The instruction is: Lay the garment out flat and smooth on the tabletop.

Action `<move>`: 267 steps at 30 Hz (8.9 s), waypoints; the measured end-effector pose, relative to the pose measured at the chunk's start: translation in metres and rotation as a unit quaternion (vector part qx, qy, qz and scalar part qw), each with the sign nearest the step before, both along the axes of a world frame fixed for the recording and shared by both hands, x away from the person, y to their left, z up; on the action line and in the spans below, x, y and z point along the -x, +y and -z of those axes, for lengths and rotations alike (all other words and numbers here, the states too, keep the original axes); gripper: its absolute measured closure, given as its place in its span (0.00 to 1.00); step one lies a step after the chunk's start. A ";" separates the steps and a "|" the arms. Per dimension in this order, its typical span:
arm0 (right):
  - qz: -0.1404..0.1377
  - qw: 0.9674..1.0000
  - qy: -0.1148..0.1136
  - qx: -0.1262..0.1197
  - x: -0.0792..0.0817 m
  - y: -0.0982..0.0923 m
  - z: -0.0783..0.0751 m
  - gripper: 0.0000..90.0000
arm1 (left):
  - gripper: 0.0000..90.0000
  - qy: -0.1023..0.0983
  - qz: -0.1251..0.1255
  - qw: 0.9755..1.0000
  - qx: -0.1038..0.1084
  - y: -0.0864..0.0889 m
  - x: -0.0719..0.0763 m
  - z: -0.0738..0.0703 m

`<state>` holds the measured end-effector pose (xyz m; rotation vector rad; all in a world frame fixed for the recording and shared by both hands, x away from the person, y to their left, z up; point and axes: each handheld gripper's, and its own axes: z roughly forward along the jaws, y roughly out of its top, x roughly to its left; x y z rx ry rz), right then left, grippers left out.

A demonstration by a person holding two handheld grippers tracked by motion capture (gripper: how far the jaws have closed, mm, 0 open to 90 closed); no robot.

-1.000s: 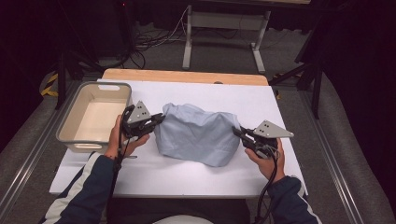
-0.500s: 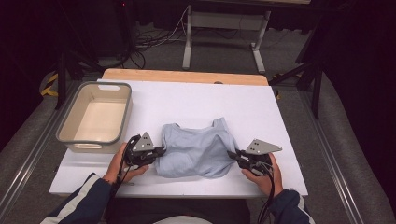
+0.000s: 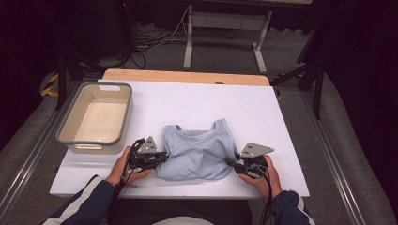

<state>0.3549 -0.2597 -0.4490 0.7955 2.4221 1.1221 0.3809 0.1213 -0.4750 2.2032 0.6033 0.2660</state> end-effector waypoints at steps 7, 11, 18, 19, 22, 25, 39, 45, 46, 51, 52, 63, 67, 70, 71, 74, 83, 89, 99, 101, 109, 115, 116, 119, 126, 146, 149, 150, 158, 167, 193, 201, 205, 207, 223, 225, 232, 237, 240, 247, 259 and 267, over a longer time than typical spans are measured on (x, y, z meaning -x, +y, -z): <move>-0.001 1.000 -0.011 -0.022 0.001 -0.007 -0.018 0.52 | 0.74 -0.021 -0.001 1.000 0.022 0.008 -0.002 -0.011; 0.009 1.000 -0.022 -0.020 0.002 -0.011 -0.030 0.42 | 0.67 -0.037 -0.002 0.999 0.035 0.010 -0.002 -0.019; 0.030 0.998 -0.028 -0.048 -0.006 -0.020 -0.049 0.32 | 0.51 -0.037 -0.022 0.997 0.066 0.014 -0.012 -0.027; 0.032 0.997 -0.030 -0.058 -0.007 -0.022 -0.052 0.32 | 0.48 -0.040 -0.028 0.996 0.073 0.014 -0.014 -0.029; 0.055 0.994 -0.038 -0.084 -0.016 -0.022 -0.064 0.35 | 0.40 -0.043 -0.049 0.994 0.091 0.012 -0.025 -0.034; 0.065 0.993 -0.043 -0.092 -0.026 -0.015 -0.072 0.37 | 0.33 -0.036 -0.062 0.993 0.099 0.007 -0.038 -0.036; 0.111 0.991 0.059 -0.055 -0.093 0.017 -0.036 0.36 | 0.23 0.057 -0.090 0.990 0.095 -0.003 -0.078 -0.008; 0.086 0.988 0.114 -0.057 -0.095 0.016 -0.021 0.44 | 0.30 0.097 -0.077 0.986 0.110 -0.001 -0.079 -0.002; 0.072 0.988 0.121 -0.056 -0.095 0.015 -0.018 0.52 | 0.35 0.097 -0.076 0.986 0.109 -0.002 -0.079 -0.002; 0.038 0.988 0.142 -0.043 -0.093 0.019 -0.012 0.65 | 0.57 0.106 -0.049 0.989 0.094 -0.009 -0.078 0.002; 0.038 0.988 0.143 -0.042 -0.093 0.019 -0.012 0.67 | 0.57 0.112 -0.043 0.988 0.095 -0.010 -0.077 0.002; 0.055 0.995 0.082 -0.028 -0.090 0.018 -0.025 0.54 | 0.86 0.041 -0.015 0.995 0.087 -0.013 -0.066 -0.013; 0.064 0.994 0.073 -0.041 -0.099 0.015 -0.033 0.52 | 0.85 0.029 -0.018 0.996 0.085 -0.013 -0.066 -0.015; 0.070 0.994 0.076 -0.032 -0.110 0.013 -0.033 0.46 | 0.85 0.007 -0.020 0.997 0.077 -0.015 -0.065 -0.019; 0.078 0.993 0.082 -0.044 -0.118 0.010 -0.033 0.44 | 0.85 -0.009 -0.024 0.997 0.073 -0.015 -0.063 -0.021; 0.079 0.989 0.109 -0.057 -0.129 0.008 -0.027 0.42 | 0.85 -0.012 -0.024 0.997 0.070 -0.015 -0.063 -0.022; 0.052 0.978 0.193 -0.057 -0.145 0.021 0.000 0.54 | 0.84 -0.016 -0.024 0.997 0.066 -0.015 -0.061 -0.023; 0.044 0.983 0.168 -0.054 -0.141 0.023 -0.001 0.95 | 0.72 -0.022 -0.043 0.997 0.062 -0.013 -0.063 -0.024; 0.033 0.992 0.089 -0.078 -0.124 0.014 -0.029 0.98 | 0.75 -0.019 -0.028 0.997 0.068 -0.011 -0.062 -0.026; 0.031 0.994 0.069 -0.081 -0.119 0.014 -0.035 0.98 | 0.79 -0.025 -0.023 0.997 0.068 -0.010 -0.060 -0.028; 0.012 0.995 0.004 -0.097 -0.096 0.012 -0.061 0.98 | 0.72 -0.027 -0.025 0.994 0.100 -0.004 -0.061 -0.037; -0.011 0.996 -0.018 -0.091 -0.086 0.018 -0.069 0.98 | 0.65 -0.013 -0.023 0.993 0.116 -0.011 -0.069 -0.039; -0.012 0.996 -0.019 -0.088 -0.086 0.019 -0.069 0.98 | 0.68 -0.013 -0.023 0.993 0.116 -0.011 -0.069 -0.039; -0.015 0.996 -0.020 -0.087 -0.084 0.020 -0.069 0.98 | 0.69 -0.019 -0.031 0.993 0.113 -0.015 -0.072 -0.041; -0.015 0.997 -0.024 -0.078 -0.079 0.021 -0.068 0.98 | 0.82 -0.025 -0.037 0.993 0.111 -0.018 -0.073 -0.043; -0.022 0.990 -0.071 -0.119 -0.060 0.017 -0.103 0.98 | 0.98 -0.083 -0.047 0.982 0.164 0.005 -0.051 -0.084; -0.023 0.988 -0.086 -0.123 -0.055 0.017 -0.118 0.98 | 0.98 -0.111 -0.051 0.977 0.176 0.010 -0.043 -0.104; -0.023 0.988 -0.090 -0.124 -0.054 0.017 -0.123 0.98 | 0.98 -0.117 -0.053 0.975 0.179 0.011 -0.042 -0.108; -0.011 0.984 -0.116 -0.132 -0.054 0.017 -0.141 0.98 | 0.98 -0.143 -0.062 0.971 0.181 0.015 -0.040 -0.129; -0.002 0.981 -0.124 -0.146 -0.054 0.016 -0.143 0.98 | 0.98 -0.154 -0.066 0.968 0.186 0.018 -0.036 -0.142; -0.058 0.969 -0.176 -0.164 -0.001 0.035 -0.197 0.98 | 0.98 -0.218 -0.037 0.953 0.207 0.031 0.027 -0.207; -0.064 0.970 -0.168 -0.167 0.007 0.038 -0.192 0.98 | 0.98 -0.202 -0.030 0.958 0.201 0.025 0.025 -0.195; -0.046 0.974 -0.151 -0.163 -0.007 0.035 -0.176 0.98 | 0.98 -0.190 -0.039 0.964 0.185 0.017 0.011 -0.182; -0.038 0.975 -0.144 -0.163 -0.015 0.033 -0.171 0.98 | 0.98 -0.175 -0.047 0.967 0.177 0.012 -0.003 -0.174; 0.059 0.988 -0.106 -0.092 -0.112 0.035 -0.127 0.98 | 0.97 -0.116 -0.118 0.980 0.108 -0.028 -0.096 -0.135; 0.067 0.989 -0.104 -0.086 -0.120 0.036 -0.124 0.98 | 0.97 -0.116 -0.126 0.980 0.101 -0.031 -0.104 -0.131; 0.099 0.988 -0.103 -0.061 -0.147 0.041 -0.110 0.95 | 0.93 -0.102 -0.167 0.976 0.093 -0.034 -0.126 -0.113; 0.138 0.985 -0.100 -0.033 -0.160 0.045 -0.099 0.75 | 0.68 -0.105 -0.194 0.972 0.085 -0.040 -0.130 -0.106; 0.148 0.983 -0.103 -0.029 -0.158 0.043 -0.095 0.70 | 0.54 -0.112 -0.199 0.970 0.078 -0.043 -0.125 -0.103; 0.144 0.985 -0.081 -0.047 -0.139 0.029 -0.081 0.62 | 0.47 -0.113 -0.166 0.978 0.056 -0.043 -0.103 -0.085; 0.147 0.988 0.005 -0.036 -0.106 -0.003 -0.023 0.41 | 0.28 -0.039 -0.141 0.989 -0.007 -0.025 -0.076 -0.022; 0.135 0.987 0.073 -0.048 -0.095 -0.016 -0.009 0.42 | 0.12 0.009 -0.098 0.995 -0.028 -0.018 -0.060 -0.002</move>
